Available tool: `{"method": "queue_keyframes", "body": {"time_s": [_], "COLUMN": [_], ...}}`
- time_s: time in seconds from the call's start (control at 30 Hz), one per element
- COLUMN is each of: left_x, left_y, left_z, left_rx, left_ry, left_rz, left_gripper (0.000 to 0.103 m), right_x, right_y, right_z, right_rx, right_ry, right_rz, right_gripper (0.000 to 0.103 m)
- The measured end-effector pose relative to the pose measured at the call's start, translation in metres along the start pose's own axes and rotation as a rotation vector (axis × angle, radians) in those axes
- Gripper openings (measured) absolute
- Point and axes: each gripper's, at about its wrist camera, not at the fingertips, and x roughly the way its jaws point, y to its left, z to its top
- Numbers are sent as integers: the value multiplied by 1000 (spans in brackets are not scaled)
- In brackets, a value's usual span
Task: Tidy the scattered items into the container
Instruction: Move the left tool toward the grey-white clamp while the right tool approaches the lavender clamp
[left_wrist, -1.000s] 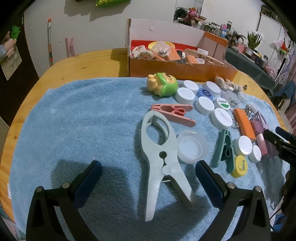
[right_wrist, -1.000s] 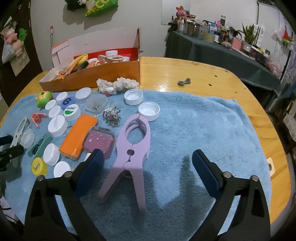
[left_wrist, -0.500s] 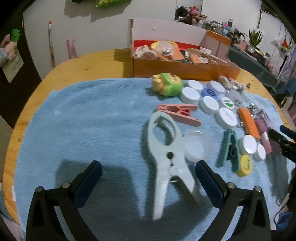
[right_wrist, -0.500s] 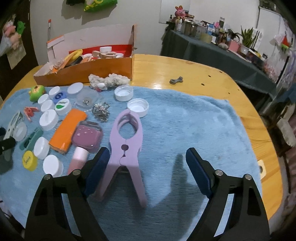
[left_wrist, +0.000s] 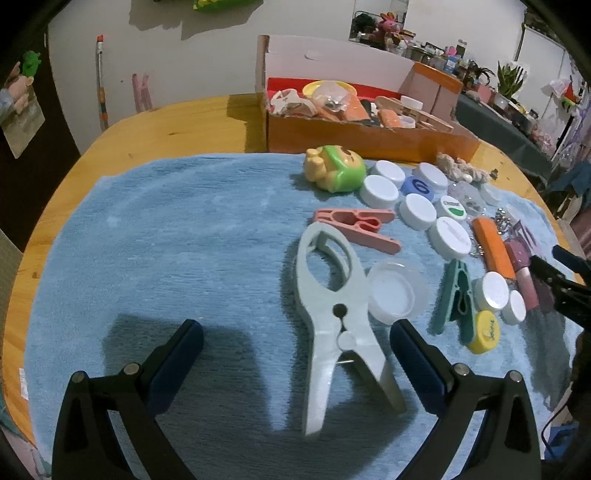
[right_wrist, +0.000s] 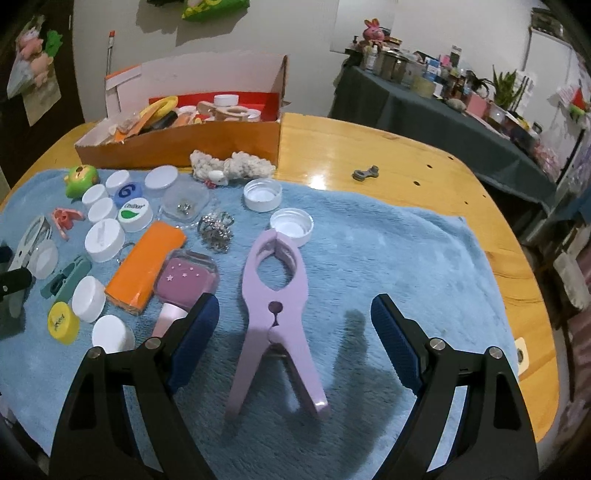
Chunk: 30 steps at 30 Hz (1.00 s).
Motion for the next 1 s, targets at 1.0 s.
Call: {"method": "queue_keyframes", "body": {"time_s": [1.0], "left_x": [7], "left_y": [16], "left_z": [22], "left_rx": [-2], "left_ry": [32], "left_rz": [-81], "left_gripper": [100], "right_x": [15], "right_y": [-5], "right_z": [2], "right_rx": [9], "right_ry": [31], "right_rz": [6], "right_gripper": [84]}}
